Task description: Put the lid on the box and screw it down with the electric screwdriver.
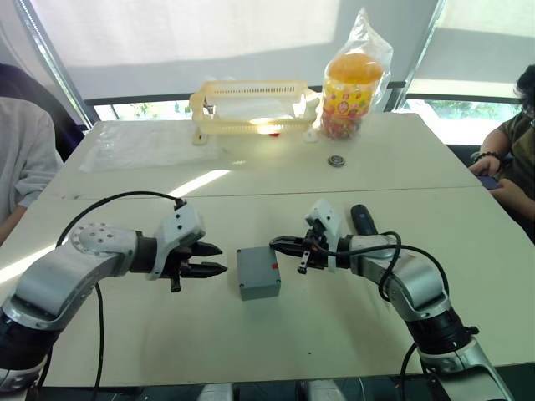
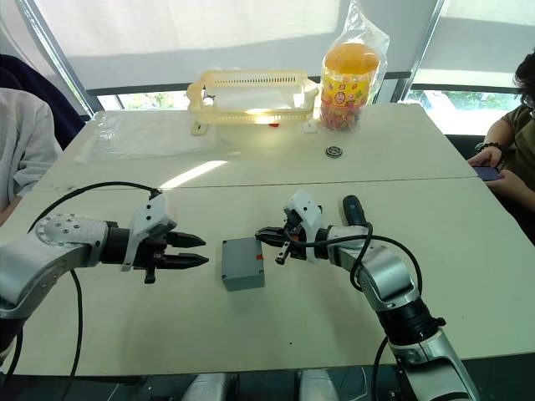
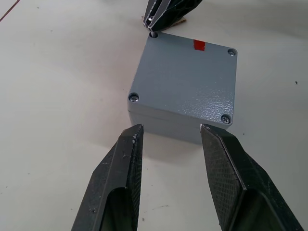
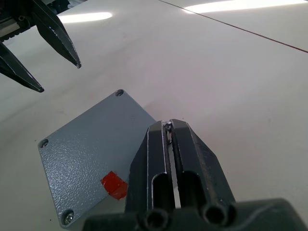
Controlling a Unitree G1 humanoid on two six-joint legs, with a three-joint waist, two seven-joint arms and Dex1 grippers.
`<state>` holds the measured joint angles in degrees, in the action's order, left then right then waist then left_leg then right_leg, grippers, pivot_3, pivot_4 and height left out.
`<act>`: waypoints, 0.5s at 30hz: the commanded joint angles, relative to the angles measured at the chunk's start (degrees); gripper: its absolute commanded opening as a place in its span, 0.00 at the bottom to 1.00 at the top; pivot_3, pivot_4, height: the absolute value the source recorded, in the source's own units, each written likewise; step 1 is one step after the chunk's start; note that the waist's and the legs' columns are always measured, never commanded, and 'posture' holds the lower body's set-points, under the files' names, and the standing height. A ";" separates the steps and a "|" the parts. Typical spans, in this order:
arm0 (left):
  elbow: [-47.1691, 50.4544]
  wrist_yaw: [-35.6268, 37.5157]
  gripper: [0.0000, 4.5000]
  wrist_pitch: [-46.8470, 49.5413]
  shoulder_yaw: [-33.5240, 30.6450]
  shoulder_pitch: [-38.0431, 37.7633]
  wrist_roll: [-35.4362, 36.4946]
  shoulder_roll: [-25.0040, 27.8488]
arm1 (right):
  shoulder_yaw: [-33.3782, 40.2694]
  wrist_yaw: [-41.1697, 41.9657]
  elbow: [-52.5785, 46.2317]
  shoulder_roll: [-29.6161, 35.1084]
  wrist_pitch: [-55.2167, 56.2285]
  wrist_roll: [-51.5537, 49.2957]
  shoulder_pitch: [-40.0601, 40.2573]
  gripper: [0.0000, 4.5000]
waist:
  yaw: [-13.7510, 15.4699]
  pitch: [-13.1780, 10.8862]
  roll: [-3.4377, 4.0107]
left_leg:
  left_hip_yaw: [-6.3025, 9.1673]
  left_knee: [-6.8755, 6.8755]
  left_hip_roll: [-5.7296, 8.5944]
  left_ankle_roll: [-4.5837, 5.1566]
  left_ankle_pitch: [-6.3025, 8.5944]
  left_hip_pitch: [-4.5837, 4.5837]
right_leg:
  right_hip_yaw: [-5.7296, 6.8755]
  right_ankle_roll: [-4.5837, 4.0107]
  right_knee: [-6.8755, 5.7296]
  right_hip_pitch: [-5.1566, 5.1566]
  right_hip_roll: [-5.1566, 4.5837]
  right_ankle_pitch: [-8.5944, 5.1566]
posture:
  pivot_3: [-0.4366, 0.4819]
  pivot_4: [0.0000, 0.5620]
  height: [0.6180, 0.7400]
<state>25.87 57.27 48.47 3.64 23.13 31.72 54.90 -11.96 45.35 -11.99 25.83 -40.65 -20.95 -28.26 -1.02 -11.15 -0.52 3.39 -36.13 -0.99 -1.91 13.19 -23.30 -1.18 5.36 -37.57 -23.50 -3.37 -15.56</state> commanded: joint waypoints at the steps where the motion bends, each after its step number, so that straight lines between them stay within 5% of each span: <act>1: 0.95 0.12 0.42 -0.26 -0.33 0.76 -0.02 0.16 | 0.42 0.17 -0.76 -0.13 1.33 0.10 -1.19 0.02 | 0.00 0.00 0.00 | 0.00 0.00 0.00 0.00 0.00 0.00 | 0.00 0.00 0.00 0.00 0.00 0.00 | 0.48 0.27 1.00; 6: 0.70 0.63 0.42 0.00 -1.14 1.33 0.45 0.75 | -0.04 0.60 -1.12 0.17 1.27 0.26 -1.02 0.07 | 0.00 0.00 0.00 | 0.00 0.00 0.00 0.00 0.00 0.00 | 0.00 0.00 0.00 0.00 0.00 0.00 | 0.48 0.27 1.00; 8: -0.36 0.81 0.42 -0.03 -1.82 2.13 0.69 0.79 | -0.23 1.20 -1.33 0.77 1.32 0.50 -1.14 0.22 | 0.01 0.00 0.00 | 0.00 0.00 0.00 0.00 0.00 0.00 | 0.00 0.00 0.00 0.00 0.00 0.00 | 0.48 0.27 1.00; 13: -1.86 1.56 0.42 -0.36 -2.17 3.46 0.94 0.81 | 2.02 1.34 -2.39 2.51 0.73 0.43 -2.30 0.79 | 0.02 0.00 0.00 | -0.01 -0.01 0.00 0.00 0.00 0.00 | 0.00 0.00 0.00 0.00 0.00 0.00 | 0.48 0.27 1.00; 15: -2.19 2.09 0.42 -0.42 -2.15 4.48 1.44 0.38 | 4.30 2.05 -4.21 5.48 -0.89 -0.61 -2.82 0.79 | 0.06 0.00 0.00 | -0.01 -0.01 0.00 0.00 0.00 -0.01 | 0.00 0.00 0.00 -0.02 0.00 0.00 | 0.48 0.27 1.00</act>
<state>23.23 58.72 48.48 3.32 25.98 32.36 55.00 -11.30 46.83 -12.53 29.42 -41.15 -20.58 -29.15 -0.96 -11.15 -0.52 3.39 -36.15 -0.98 -1.91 13.19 -23.31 -1.17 5.36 -37.57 -23.51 -3.37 -15.56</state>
